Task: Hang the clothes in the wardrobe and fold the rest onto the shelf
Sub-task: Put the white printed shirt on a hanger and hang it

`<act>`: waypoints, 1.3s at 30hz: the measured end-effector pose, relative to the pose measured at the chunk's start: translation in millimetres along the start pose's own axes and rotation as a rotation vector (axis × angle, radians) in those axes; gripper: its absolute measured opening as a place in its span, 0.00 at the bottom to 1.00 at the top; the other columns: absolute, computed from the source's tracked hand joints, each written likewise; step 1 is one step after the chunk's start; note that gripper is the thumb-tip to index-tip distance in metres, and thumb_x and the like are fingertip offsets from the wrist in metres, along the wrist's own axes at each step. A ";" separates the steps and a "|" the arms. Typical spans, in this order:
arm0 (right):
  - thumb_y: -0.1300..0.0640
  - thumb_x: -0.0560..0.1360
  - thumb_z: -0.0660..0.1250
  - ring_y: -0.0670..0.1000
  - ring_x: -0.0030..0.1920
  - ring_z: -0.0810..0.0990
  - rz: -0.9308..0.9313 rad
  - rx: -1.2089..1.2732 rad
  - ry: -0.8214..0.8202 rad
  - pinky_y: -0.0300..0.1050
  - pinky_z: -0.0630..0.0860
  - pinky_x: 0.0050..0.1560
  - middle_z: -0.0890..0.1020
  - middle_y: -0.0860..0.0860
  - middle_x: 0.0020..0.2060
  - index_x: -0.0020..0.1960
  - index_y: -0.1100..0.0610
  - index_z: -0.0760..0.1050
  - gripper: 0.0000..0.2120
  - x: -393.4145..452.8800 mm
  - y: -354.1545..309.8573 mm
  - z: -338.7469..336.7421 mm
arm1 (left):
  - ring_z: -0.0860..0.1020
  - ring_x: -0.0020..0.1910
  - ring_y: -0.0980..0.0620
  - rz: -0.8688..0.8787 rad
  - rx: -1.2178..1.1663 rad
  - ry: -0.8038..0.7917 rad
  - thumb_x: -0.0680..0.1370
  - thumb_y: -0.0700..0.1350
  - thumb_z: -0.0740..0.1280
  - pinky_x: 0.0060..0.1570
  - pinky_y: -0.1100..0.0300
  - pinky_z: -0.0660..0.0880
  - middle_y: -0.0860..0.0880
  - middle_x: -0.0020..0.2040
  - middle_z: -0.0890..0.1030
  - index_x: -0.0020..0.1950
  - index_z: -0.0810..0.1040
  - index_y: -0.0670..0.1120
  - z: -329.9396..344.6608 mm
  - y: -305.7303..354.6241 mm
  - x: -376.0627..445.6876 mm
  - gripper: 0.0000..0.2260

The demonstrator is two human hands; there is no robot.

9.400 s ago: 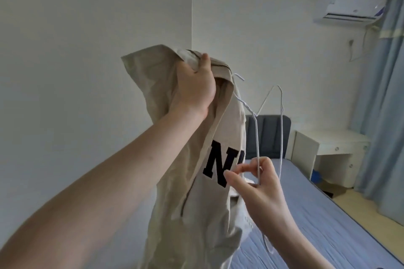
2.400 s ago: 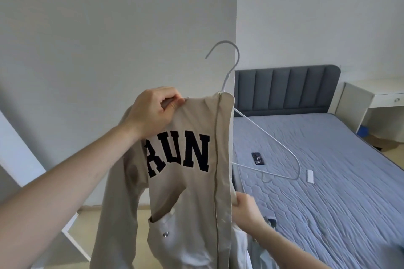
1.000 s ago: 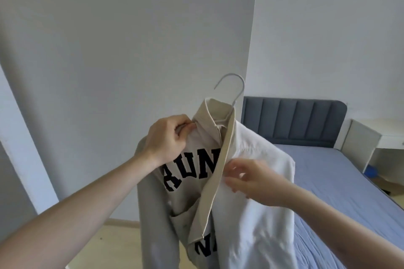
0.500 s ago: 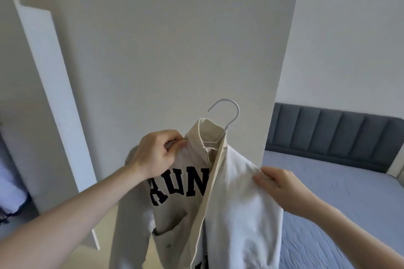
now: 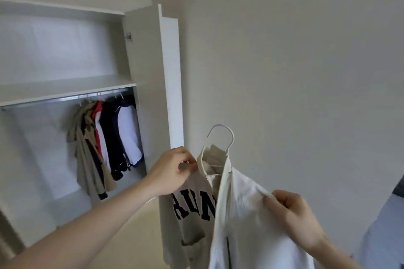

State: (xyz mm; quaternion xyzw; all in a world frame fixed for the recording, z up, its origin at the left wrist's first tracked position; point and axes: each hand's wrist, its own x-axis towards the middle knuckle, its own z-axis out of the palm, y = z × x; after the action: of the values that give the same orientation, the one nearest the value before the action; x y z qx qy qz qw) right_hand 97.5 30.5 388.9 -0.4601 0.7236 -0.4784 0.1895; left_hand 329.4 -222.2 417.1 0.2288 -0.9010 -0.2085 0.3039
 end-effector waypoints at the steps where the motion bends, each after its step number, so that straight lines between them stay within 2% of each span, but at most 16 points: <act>1: 0.39 0.70 0.67 0.45 0.29 0.63 -0.008 -0.004 0.001 0.40 0.59 0.28 0.64 0.45 0.27 0.31 0.56 0.64 0.23 7.6 -3.5 12.3 | 0.77 0.48 0.62 -0.017 0.012 0.009 0.75 0.59 0.64 0.49 0.60 0.74 0.61 0.45 0.77 0.44 0.80 0.59 -8.5 -9.1 -6.5 0.08; 3: 0.37 0.68 0.67 0.43 0.27 0.64 -0.009 0.004 -0.026 0.38 0.60 0.26 0.65 0.44 0.25 0.29 0.53 0.67 0.22 24.7 -10.0 38.9 | 0.77 0.47 0.62 -0.049 0.039 0.030 0.74 0.64 0.62 0.48 0.61 0.74 0.61 0.46 0.77 0.46 0.82 0.56 -27.8 -28.1 -16.9 0.15; 5: 0.41 0.73 0.71 0.42 0.26 0.65 0.007 0.021 -0.075 0.36 0.61 0.26 0.67 0.43 0.24 0.28 0.52 0.69 0.22 42.4 -15.0 67.2 | 0.77 0.47 0.60 -0.083 0.055 0.039 0.74 0.64 0.63 0.49 0.57 0.75 0.59 0.46 0.78 0.48 0.83 0.55 -47.6 -48.8 -23.9 0.17; 9: 0.47 0.75 0.70 0.42 0.25 0.67 0.031 0.041 -0.114 0.34 0.63 0.26 0.70 0.44 0.22 0.29 0.55 0.72 0.20 80.3 -25.3 128.1 | 0.78 0.51 0.61 -0.138 0.067 0.087 0.75 0.60 0.65 0.52 0.56 0.76 0.61 0.47 0.78 0.49 0.82 0.58 -83.4 -98.8 -30.4 0.10; 12: 0.47 0.75 0.71 0.42 0.25 0.68 0.035 0.051 -0.142 0.36 0.64 0.26 0.72 0.45 0.23 0.33 0.60 0.72 0.20 108.2 -37.8 175.4 | 0.79 0.51 0.61 -0.180 0.071 0.139 0.75 0.57 0.67 0.52 0.59 0.76 0.63 0.48 0.78 0.47 0.79 0.63 -110.1 -140.7 -31.9 0.03; 15: 0.48 0.76 0.70 0.42 0.25 0.70 0.035 0.063 -0.174 0.36 0.66 0.27 0.74 0.45 0.24 0.31 0.57 0.74 0.19 133.8 -52.8 223.0 | 0.79 0.51 0.61 -0.227 0.107 0.175 0.75 0.54 0.69 0.50 0.63 0.75 0.64 0.48 0.78 0.47 0.79 0.64 -136.6 -183.9 -35.3 0.04; 18: 0.47 0.76 0.70 0.44 0.26 0.68 0.019 0.071 -0.216 0.36 0.65 0.28 0.71 0.45 0.24 0.30 0.56 0.72 0.20 156.8 -69.2 272.6 | 0.79 0.51 0.61 -0.290 0.099 0.211 0.75 0.48 0.70 0.50 0.64 0.74 0.63 0.49 0.78 0.50 0.81 0.59 -163.0 -229.5 -41.4 0.07; 21: 0.49 0.77 0.70 0.44 0.27 0.62 0.002 0.073 -0.235 0.36 0.59 0.26 0.64 0.44 0.25 0.29 0.53 0.66 0.22 178.0 -82.7 318.7 | 0.78 0.50 0.61 -0.390 0.102 0.253 0.76 0.43 0.70 0.50 0.64 0.73 0.62 0.48 0.78 0.50 0.81 0.58 -186.6 -270.0 -50.4 0.09; 25: 0.49 0.78 0.69 0.46 0.30 0.63 0.021 0.090 -0.291 0.45 0.60 0.33 0.64 0.46 0.28 0.31 0.56 0.67 0.22 206.7 -100.6 367.3 | 0.77 0.51 0.59 -0.533 0.103 0.282 0.77 0.40 0.69 0.46 0.68 0.71 0.58 0.52 0.78 0.48 0.78 0.61 -211.7 -315.7 -56.5 0.13; 27: 0.50 0.79 0.68 0.45 0.29 0.65 0.039 0.106 -0.320 0.44 0.62 0.32 0.66 0.46 0.28 0.32 0.58 0.70 0.21 225.3 -109.5 387.9 | 0.78 0.50 0.58 -0.595 0.113 0.313 0.78 0.40 0.70 0.44 0.69 0.70 0.56 0.51 0.79 0.48 0.78 0.60 -222.5 -335.8 -55.8 0.13; 29: 0.51 0.79 0.68 0.44 0.27 0.65 0.025 0.107 -0.349 0.38 0.61 0.28 0.67 0.47 0.28 0.33 0.62 0.70 0.21 243.8 -119.5 406.7 | 0.78 0.50 0.56 -0.647 0.112 0.331 0.78 0.40 0.70 0.43 0.69 0.69 0.54 0.52 0.79 0.50 0.79 0.57 -230.7 -355.9 -54.7 0.11; 32: 0.53 0.79 0.67 0.45 0.25 0.62 0.017 0.130 -0.405 0.36 0.59 0.24 0.64 0.49 0.28 0.33 0.58 0.66 0.20 274.7 -132.3 436.4 | 0.77 0.50 0.56 -0.720 0.090 0.375 0.77 0.41 0.71 0.42 0.67 0.70 0.54 0.52 0.79 0.49 0.80 0.57 -244.3 -387.2 -49.1 0.10; 35: 0.53 0.80 0.67 0.46 0.27 0.61 0.049 0.157 -0.462 0.38 0.57 0.28 0.62 0.50 0.29 0.34 0.55 0.63 0.19 311.9 -139.1 469.7 | 0.78 0.50 0.55 -0.765 0.119 0.421 0.75 0.39 0.71 0.43 0.64 0.72 0.56 0.50 0.79 0.46 0.79 0.61 -258.3 -420.2 -36.4 0.14; 37: 0.52 0.80 0.66 0.46 0.29 0.63 0.055 0.163 -0.509 0.39 0.60 0.31 0.64 0.51 0.31 0.35 0.56 0.65 0.18 338.0 -142.5 490.9 | 0.79 0.49 0.51 -0.793 0.146 0.473 0.74 0.36 0.71 0.45 0.60 0.75 0.53 0.50 0.81 0.44 0.79 0.60 -266.9 -439.7 -23.8 0.17; 39: 0.50 0.81 0.64 0.48 0.34 0.69 0.075 0.167 -0.566 0.44 0.65 0.38 0.68 0.53 0.33 0.37 0.61 0.71 0.18 363.8 -145.4 511.0 | 0.80 0.49 0.47 -0.828 0.174 0.529 0.73 0.33 0.70 0.47 0.56 0.77 0.48 0.50 0.82 0.43 0.78 0.60 -275.9 -457.4 -11.6 0.19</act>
State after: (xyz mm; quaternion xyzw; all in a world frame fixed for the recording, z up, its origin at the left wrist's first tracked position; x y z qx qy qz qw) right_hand 349.3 -559.6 335.0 -0.5309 0.6165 -0.3818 0.4386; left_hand 645.6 -651.0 377.3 0.6369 -0.6407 -0.1706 0.3934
